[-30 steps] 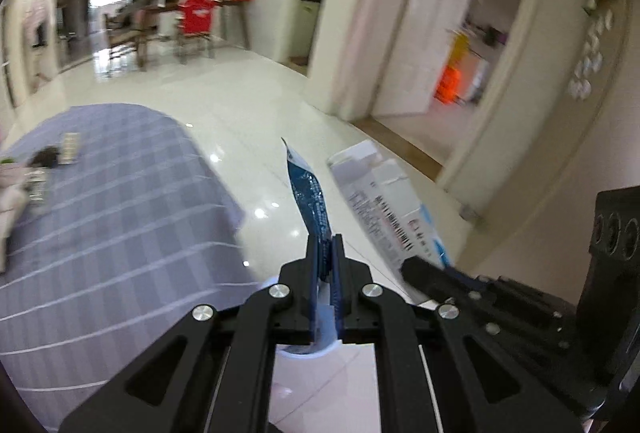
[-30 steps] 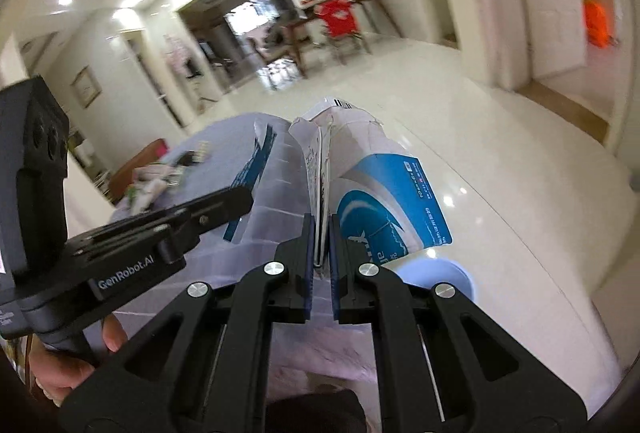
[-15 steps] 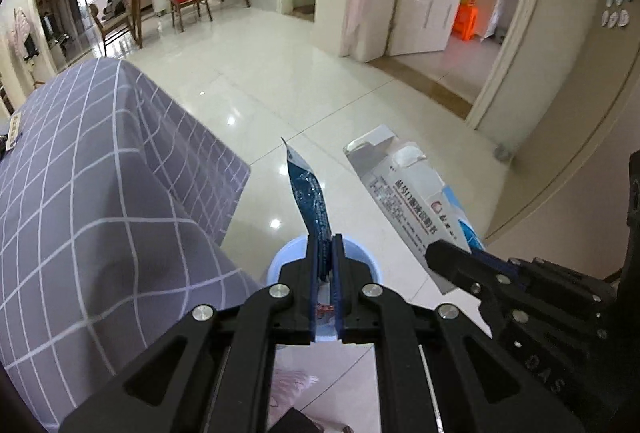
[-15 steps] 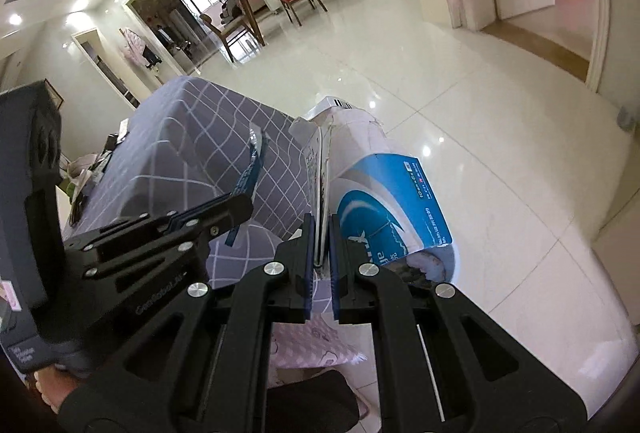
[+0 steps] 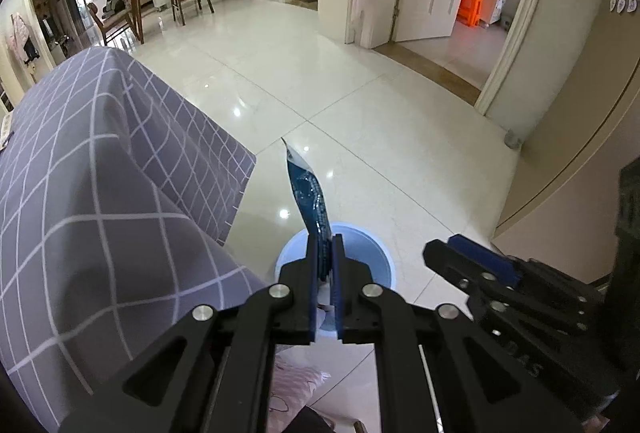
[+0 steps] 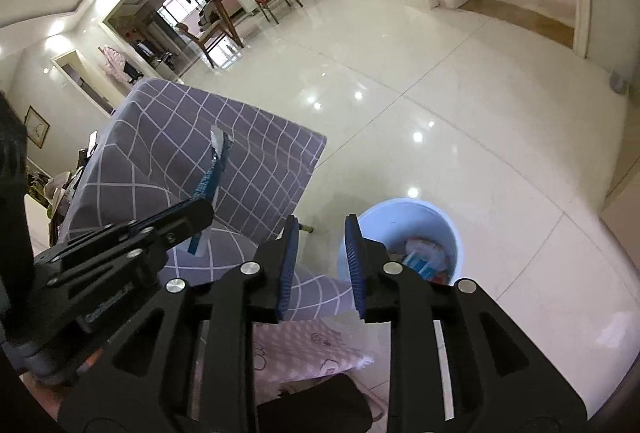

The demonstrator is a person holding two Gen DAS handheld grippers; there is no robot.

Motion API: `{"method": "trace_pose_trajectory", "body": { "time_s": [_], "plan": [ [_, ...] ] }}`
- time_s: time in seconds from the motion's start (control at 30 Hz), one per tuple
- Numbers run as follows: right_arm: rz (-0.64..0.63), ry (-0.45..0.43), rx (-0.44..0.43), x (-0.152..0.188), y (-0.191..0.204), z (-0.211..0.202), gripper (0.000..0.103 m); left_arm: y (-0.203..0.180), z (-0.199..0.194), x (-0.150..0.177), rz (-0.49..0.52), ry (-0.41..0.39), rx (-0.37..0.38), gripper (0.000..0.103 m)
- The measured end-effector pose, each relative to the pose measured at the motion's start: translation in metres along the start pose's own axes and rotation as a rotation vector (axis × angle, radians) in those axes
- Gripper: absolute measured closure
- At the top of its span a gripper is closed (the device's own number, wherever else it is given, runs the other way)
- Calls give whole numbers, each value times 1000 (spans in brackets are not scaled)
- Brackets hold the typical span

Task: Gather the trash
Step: 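Carry both to the blue bin while the right tool opens, dropping the box, then open the left tool over the blue bin to drop the blue packet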

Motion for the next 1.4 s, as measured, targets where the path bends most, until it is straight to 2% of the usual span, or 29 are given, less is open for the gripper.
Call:
{"method": "trace_pose_trajectory", "body": {
  "time_s": [0.2,0.37,0.53,0.57,0.67,0.83,0.87,0.9,0.93,0.97,1.07,1.23,1.4],
  "plan": [
    [-7,-59,13,-5,3,-22,73,-12,-2,0,17,4,19,97],
    [-7,-110,9,-14,5,-39,73,-21,-5,-5,35,-2,25,97],
    [10,-202,19,-28,1,-62,73,-27,-11,-13,59,-17,22,97],
    [11,-209,21,-29,0,-65,72,-29,-12,-15,65,-20,21,97],
    [18,-239,26,-34,-3,-72,60,-32,-18,-22,71,-35,26,96],
    [28,-277,21,-36,-4,-85,60,-34,-23,-37,67,-56,7,94],
    [28,-288,22,-37,-3,-89,60,-31,-25,-40,64,-57,1,83],
    [29,-296,23,-38,-3,-91,60,-29,-25,-41,60,-51,-11,67],
    [30,-305,21,-38,-3,-95,60,-27,-27,-41,55,-42,-29,30],
    [32,-313,19,-39,-2,-97,60,-27,-33,-42,54,-65,-36,22],
    [33,-321,16,-42,-1,-104,60,-25,-45,-41,71,-95,-62,22],
    [29,-324,0,-40,8,-111,59,-19,-62,-34,47,-86,-41,23],
    [5,-326,-23,-35,25,-123,59,-9,-93,-29,29,-116,-39,22]
  ]
}}
Point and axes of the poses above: each gripper's, at about its wrist camera, not at the fingertips, and z roughly the way its jaws point, y to its left, x to its underside, the point moved 8 cm from there along z, roughly the way its jaws point, and after that the axes turned 2 degrees about -x, right-handed, at the moved point
